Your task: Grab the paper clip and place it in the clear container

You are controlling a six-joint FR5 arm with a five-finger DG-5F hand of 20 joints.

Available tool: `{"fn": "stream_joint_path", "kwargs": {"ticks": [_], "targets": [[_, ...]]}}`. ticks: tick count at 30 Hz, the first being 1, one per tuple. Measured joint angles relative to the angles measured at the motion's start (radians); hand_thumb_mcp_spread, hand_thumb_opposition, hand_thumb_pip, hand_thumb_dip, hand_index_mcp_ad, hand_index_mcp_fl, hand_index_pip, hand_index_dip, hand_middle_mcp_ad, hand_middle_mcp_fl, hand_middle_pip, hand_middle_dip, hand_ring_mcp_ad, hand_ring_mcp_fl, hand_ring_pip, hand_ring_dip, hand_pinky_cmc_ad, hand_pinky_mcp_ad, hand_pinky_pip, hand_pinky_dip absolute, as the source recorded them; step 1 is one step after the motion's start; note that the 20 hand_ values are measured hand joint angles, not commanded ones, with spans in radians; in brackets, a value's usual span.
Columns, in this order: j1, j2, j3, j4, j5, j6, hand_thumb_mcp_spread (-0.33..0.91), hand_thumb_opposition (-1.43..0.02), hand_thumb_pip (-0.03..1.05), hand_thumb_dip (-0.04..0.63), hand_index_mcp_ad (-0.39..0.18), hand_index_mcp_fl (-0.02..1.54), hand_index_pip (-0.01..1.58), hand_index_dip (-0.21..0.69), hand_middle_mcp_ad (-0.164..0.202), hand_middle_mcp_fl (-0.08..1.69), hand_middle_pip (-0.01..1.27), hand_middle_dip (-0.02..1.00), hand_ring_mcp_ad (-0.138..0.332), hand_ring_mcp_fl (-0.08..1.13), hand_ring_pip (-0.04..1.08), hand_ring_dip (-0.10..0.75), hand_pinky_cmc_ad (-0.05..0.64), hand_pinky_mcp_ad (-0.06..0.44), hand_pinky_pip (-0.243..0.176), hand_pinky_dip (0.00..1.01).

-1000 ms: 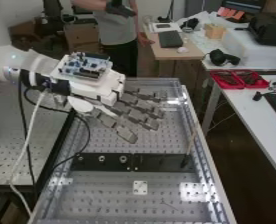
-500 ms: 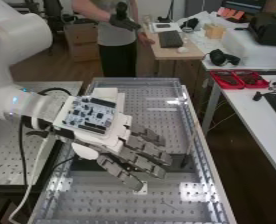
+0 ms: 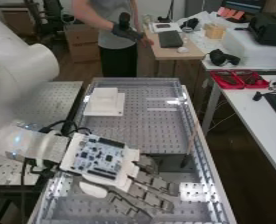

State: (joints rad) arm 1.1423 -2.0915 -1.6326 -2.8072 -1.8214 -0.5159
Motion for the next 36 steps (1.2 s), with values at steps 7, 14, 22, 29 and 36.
{"fn": "stream_joint_path", "kwargs": {"ticks": [7,14,22,29,36], "targets": [[-0.037,-0.061,0.045,0.001,-0.038,-0.005,0.34,-0.83,0.69,0.253,-0.129,0.14,1.21,-0.009,0.105,0.00,0.13,0.16,0.150,0.00,0.08,0.099,0.356,0.293,-0.086,0.39],[-0.053,-0.103,0.076,-0.005,-0.066,-0.007,0.35,-0.83,0.68,0.253,-0.133,0.11,1.35,0.063,0.105,0.00,0.13,0.16,0.150,0.00,0.07,0.101,0.356,0.293,-0.086,0.37],[-0.059,-0.132,0.099,-0.001,-0.107,-0.001,0.38,-0.83,0.66,0.253,-0.136,0.09,1.41,0.113,0.108,0.00,0.13,0.16,0.150,0.00,0.07,0.101,0.356,0.293,-0.086,0.31],[-0.062,-0.141,0.108,0.010,-0.125,0.004,0.41,-0.83,0.65,0.253,-0.161,0.10,1.43,0.113,0.105,0.00,0.13,0.16,0.148,0.00,0.07,0.101,0.356,0.295,-0.086,0.28],[-0.063,-0.149,0.118,0.019,-0.137,0.011,0.43,-0.83,0.63,0.251,-0.164,0.15,1.43,0.113,0.105,0.00,0.13,0.16,0.148,0.00,0.07,0.101,0.354,0.279,-0.086,0.24]]}}
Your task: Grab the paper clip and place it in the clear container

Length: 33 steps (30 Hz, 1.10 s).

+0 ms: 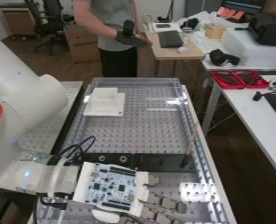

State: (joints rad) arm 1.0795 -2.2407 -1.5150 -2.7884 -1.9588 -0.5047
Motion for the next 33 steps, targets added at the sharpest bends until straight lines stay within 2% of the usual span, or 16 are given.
{"fn": "stream_joint_path", "kwargs": {"ticks": [5,8,14,17,33], "targets": [[0.000,-0.009,0.010,0.007,-0.008,0.003,0.43,-0.83,0.62,0.253,-0.169,0.16,1.43,0.113,0.108,0.00,0.13,0.16,0.152,0.00,0.07,0.101,0.354,0.276,-0.087,0.22],[0.000,-0.014,0.015,0.007,-0.010,0.004,0.42,-0.83,0.62,0.253,-0.169,0.20,1.43,0.113,0.106,0.00,0.13,0.16,0.136,0.00,0.07,0.101,0.354,0.278,-0.086,0.21],[0.001,-0.026,0.026,0.001,-0.013,0.004,0.46,-0.83,0.61,0.253,-0.169,0.22,1.44,0.113,0.106,0.00,0.13,0.16,0.136,0.00,0.07,0.101,0.351,0.278,-0.086,0.19],[0.002,-0.030,0.029,0.000,-0.013,0.005,0.46,-0.83,0.61,0.253,-0.188,0.26,1.44,0.113,0.108,0.00,0.13,0.16,0.136,0.00,0.07,0.101,0.351,0.278,-0.086,0.19],[0.001,-0.045,0.036,0.001,-0.015,-0.005,0.47,-0.83,0.59,0.253,-0.187,0.29,1.44,0.113,0.108,0.00,0.13,0.17,0.133,0.00,0.07,0.101,0.344,0.281,-0.075,0.19]]}}
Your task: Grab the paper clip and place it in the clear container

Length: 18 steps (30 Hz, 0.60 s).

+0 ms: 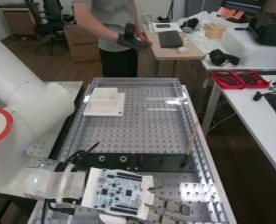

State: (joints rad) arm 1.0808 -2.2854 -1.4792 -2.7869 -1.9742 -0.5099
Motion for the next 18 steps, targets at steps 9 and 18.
{"fn": "stream_joint_path", "kwargs": {"ticks": [9,18], "targets": [[-0.004,0.005,-0.017,0.039,-0.012,-0.043,0.49,-0.84,0.58,0.253,-0.204,0.31,1.44,0.113,0.108,0.00,0.13,0.17,0.133,0.00,0.07,0.101,0.349,0.272,-0.075,0.19],[-0.001,0.028,-0.068,0.136,-0.032,-0.075,0.49,-0.84,0.57,0.253,-0.202,0.30,1.45,0.113,0.099,0.00,0.13,0.17,0.134,0.00,0.08,0.101,0.351,0.272,-0.059,0.19]]}}
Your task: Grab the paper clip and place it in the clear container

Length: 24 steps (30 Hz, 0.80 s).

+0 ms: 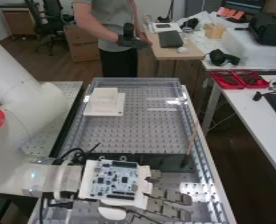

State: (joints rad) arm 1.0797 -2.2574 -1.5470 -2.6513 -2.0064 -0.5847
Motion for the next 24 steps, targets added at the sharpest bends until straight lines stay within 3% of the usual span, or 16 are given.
{"fn": "stream_joint_path", "kwargs": {"ticks": [10,24], "targets": [[0.003,0.004,-0.023,0.057,-0.017,-0.038,0.49,-0.84,0.58,0.253,-0.220,0.31,1.46,0.113,0.089,0.00,0.13,0.17,0.103,0.00,0.08,0.101,0.328,0.269,-0.059,0.19],[-0.006,-0.014,-0.008,0.037,-0.023,-0.082,0.49,-0.85,0.58,0.253,-0.220,0.34,1.51,0.108,0.089,0.02,0.13,0.17,0.101,0.00,0.08,0.101,0.328,0.267,-0.042,0.19]]}}
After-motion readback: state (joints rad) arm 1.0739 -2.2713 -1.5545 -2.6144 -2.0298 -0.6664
